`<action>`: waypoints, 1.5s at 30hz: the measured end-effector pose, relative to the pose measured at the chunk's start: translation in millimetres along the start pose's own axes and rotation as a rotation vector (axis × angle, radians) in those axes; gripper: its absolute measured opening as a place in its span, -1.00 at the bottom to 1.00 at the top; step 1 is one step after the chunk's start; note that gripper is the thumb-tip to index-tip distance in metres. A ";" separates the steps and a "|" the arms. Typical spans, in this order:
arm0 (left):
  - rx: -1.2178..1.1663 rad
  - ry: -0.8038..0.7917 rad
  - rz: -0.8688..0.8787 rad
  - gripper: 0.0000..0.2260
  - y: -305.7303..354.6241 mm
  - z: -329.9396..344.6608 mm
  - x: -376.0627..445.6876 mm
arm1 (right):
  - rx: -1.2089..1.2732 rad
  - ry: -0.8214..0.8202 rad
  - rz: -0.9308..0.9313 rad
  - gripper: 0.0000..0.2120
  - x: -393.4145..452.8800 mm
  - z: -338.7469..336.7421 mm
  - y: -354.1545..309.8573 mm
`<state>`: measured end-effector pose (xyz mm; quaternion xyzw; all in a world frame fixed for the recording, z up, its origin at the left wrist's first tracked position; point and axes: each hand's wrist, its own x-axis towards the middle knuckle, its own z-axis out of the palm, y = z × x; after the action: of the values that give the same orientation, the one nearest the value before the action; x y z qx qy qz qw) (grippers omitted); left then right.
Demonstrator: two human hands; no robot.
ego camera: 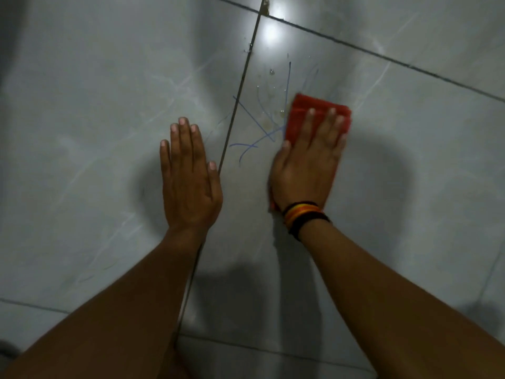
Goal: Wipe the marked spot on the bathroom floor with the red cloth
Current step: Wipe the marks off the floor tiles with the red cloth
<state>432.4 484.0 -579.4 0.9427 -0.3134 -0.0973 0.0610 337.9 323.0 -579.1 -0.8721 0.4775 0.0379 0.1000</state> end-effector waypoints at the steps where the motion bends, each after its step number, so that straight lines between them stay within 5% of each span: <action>1: 0.006 -0.009 0.001 -0.40 -0.1 -0.6 1.2 | 0.011 -0.019 -0.097 -0.32 -5.6 1.7 -18.1; 6: -0.015 -0.032 0.011 -0.39 -2.0 -0.4 0.7 | 0.021 -0.215 -0.478 -0.33 -76.4 -1.7 27.8; 10: -0.030 -0.029 0.005 -0.39 -5.4 2.4 -0.2 | -0.002 -0.114 -0.220 -0.35 -65.7 -10.3 93.0; 15: -0.021 -0.026 0.013 -0.39 -6.7 2.3 0.9 | 0.014 0.049 0.069 -0.33 50.0 -9.9 15.8; 19: -0.011 -0.034 0.025 -0.40 -5.9 2.4 3.6 | 0.008 0.001 -0.257 -0.35 55.2 -1.8 -59.3; 23: -0.003 -0.065 0.024 -0.39 -5.2 -1.1 3.9 | -0.037 -0.210 -0.651 -0.36 -20.4 -6.0 -11.3; 27: -0.033 -0.054 0.028 -0.39 -7.3 2.9 3.0 | -0.056 -0.133 -0.396 -0.36 -14.5 -15.1 67.1; 31: -0.008 -0.044 0.024 -0.39 -7.1 5.5 2.9 | -0.036 0.027 0.011 -0.35 82.7 -21.1 24.5; 33: 0.001 -0.051 0.020 -0.38 -7.9 5.9 2.5 | -0.013 0.063 -0.009 -0.35 120.2 -19.1 -19.5; 36: -0.003 -0.047 0.025 -0.38 -7.7 5.0 3.9 | -0.014 0.020 -0.274 -0.36 111.8 -11.5 -73.5; 40: 0.023 -0.064 0.032 -0.39 -7.3 2.4 3.9 | -0.057 -0.180 -0.711 -0.39 28.2 -10.9 -41.0; 42: 0.006 -0.069 0.025 -0.38 -8.2 2.0 3.6 | -0.057 -0.192 -0.657 -0.39 7.5 -15.7 5.5; 45: -0.030 -0.059 0.022 -0.38 -8.1 3.9 3.0 | -0.048 -0.112 -0.306 -0.38 35.5 -20.6 26.4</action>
<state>438.6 488.4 -585.1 0.9349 -0.3239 -0.1290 0.0666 334.4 275.5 -568.3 -0.9333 0.3317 0.0822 0.1102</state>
